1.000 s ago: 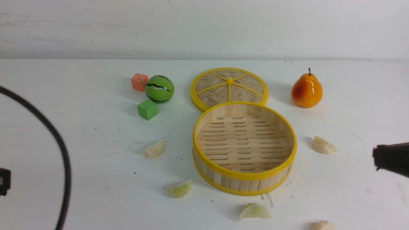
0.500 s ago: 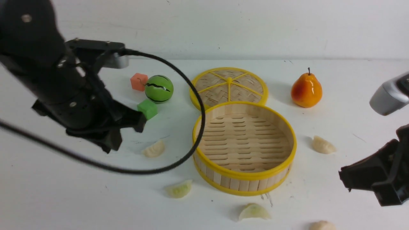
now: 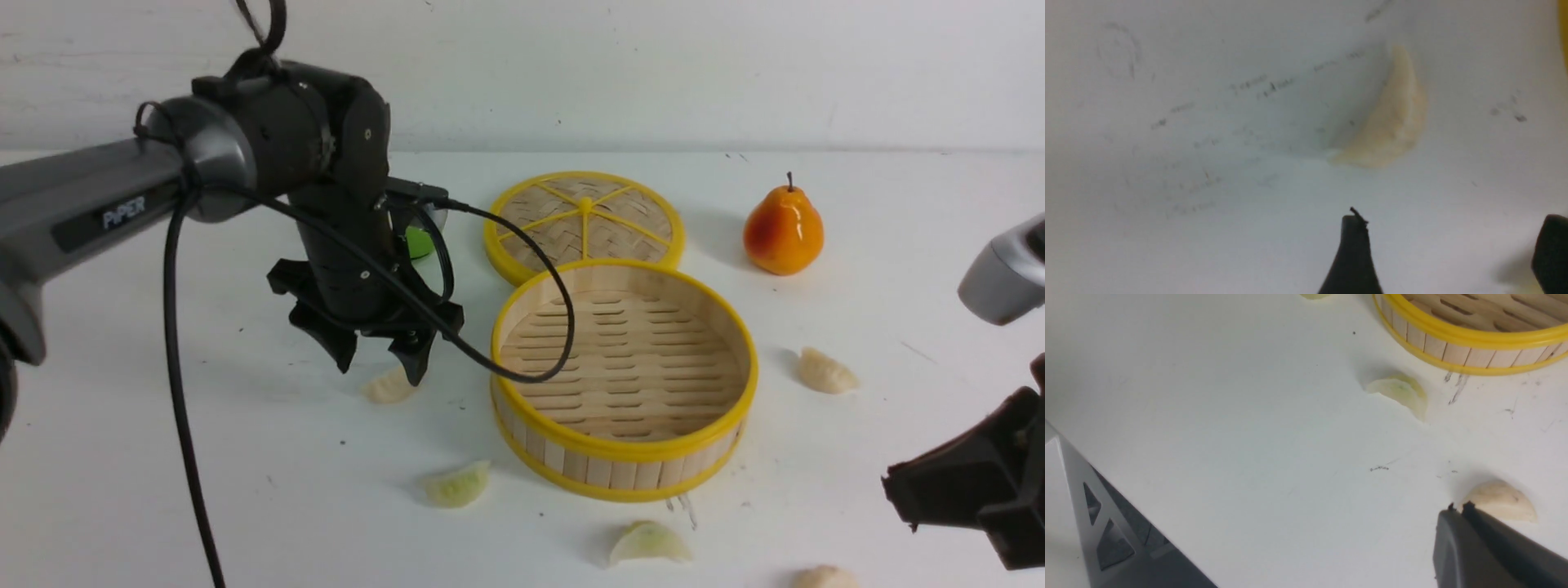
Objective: Put the dumplings into the steamer on the white table.
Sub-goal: 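Reach for and grasp a dumpling on the table with the left gripper, then place the dumpling into the bamboo steamer basket with the left gripper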
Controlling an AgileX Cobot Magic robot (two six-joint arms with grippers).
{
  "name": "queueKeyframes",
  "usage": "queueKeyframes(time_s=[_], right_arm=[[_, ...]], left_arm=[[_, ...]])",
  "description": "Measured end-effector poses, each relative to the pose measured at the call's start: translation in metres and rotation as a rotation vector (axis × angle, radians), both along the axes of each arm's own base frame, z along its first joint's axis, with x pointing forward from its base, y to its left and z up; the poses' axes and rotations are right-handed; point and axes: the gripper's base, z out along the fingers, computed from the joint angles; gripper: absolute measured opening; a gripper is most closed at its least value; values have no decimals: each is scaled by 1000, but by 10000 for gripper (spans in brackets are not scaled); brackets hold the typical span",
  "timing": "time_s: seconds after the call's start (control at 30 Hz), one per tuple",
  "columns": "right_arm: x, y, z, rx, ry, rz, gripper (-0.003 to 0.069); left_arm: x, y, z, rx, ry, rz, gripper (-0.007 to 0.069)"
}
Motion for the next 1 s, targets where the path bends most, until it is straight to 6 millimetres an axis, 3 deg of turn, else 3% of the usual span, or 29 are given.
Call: queueKeyframes(time_s=[0.13, 0.3, 0.5, 0.57, 0.63, 0.73, 0.83, 0.93, 1.0], right_arm=[[-2, -1, 0, -5, 2, 5, 6], [-1, -1, 0, -13, -7, 0, 8], [-1, -2, 0, -15, -13, -3, 12], [-1, -2, 0, -15, -13, -3, 12], [0, -2, 0, -17, -13, -3, 12], [0, -2, 0, -19, -14, -3, 15], [0, -2, 0, -18, -18, -5, 19], [1, -2, 1, -15, -29, -12, 20], [2, -2, 1, -14, -33, -15, 21]], left_arm=[[17, 10, -28, 14, -8, -21, 527], [23, 8, -55, -4, 32, -48, 475], [25, 5, -54, -20, 22, -94, 297], [25, 6, -54, -15, 22, -98, 182], [25, 6, -51, -11, 25, -99, 196], [22, 6, -31, -18, 21, -78, 197], [13, -4, 31, -90, -76, -31, 197], [-5, -29, 87, -193, -184, -55, 197], [-15, -44, 103, -231, -213, -80, 197]])
